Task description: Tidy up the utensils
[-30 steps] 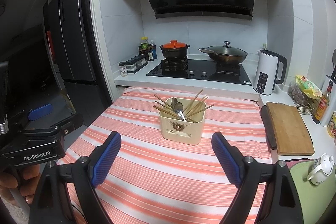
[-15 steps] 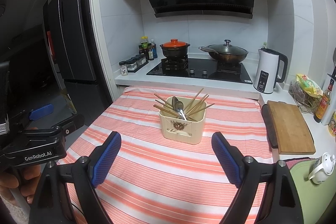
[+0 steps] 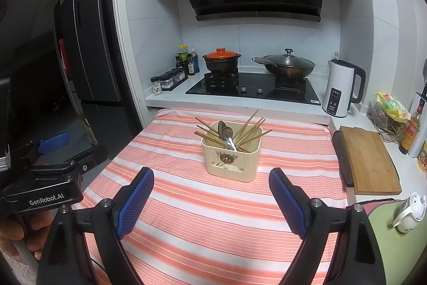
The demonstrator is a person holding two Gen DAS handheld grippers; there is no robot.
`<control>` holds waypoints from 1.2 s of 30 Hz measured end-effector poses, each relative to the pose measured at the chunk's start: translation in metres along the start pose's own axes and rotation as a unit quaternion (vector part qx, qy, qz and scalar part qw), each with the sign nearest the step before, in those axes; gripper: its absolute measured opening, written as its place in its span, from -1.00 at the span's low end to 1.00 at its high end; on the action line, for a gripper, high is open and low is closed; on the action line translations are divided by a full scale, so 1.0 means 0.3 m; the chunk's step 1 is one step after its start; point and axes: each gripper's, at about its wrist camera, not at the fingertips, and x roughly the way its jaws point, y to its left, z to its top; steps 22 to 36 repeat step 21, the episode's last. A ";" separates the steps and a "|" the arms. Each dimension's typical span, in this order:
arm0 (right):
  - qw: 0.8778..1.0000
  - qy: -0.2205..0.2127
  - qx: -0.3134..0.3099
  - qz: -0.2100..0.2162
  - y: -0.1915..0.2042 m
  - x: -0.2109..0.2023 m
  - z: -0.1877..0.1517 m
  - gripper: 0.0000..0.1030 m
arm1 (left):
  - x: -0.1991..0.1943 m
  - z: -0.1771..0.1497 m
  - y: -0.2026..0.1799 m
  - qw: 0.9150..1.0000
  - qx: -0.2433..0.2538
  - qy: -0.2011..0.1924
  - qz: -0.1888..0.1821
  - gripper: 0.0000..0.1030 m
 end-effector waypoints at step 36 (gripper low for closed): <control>1.000 0.005 0.006 -0.006 -0.027 0.009 -0.026 0.74 | -0.001 -0.018 0.008 0.998 -0.011 -0.021 -0.051 0.99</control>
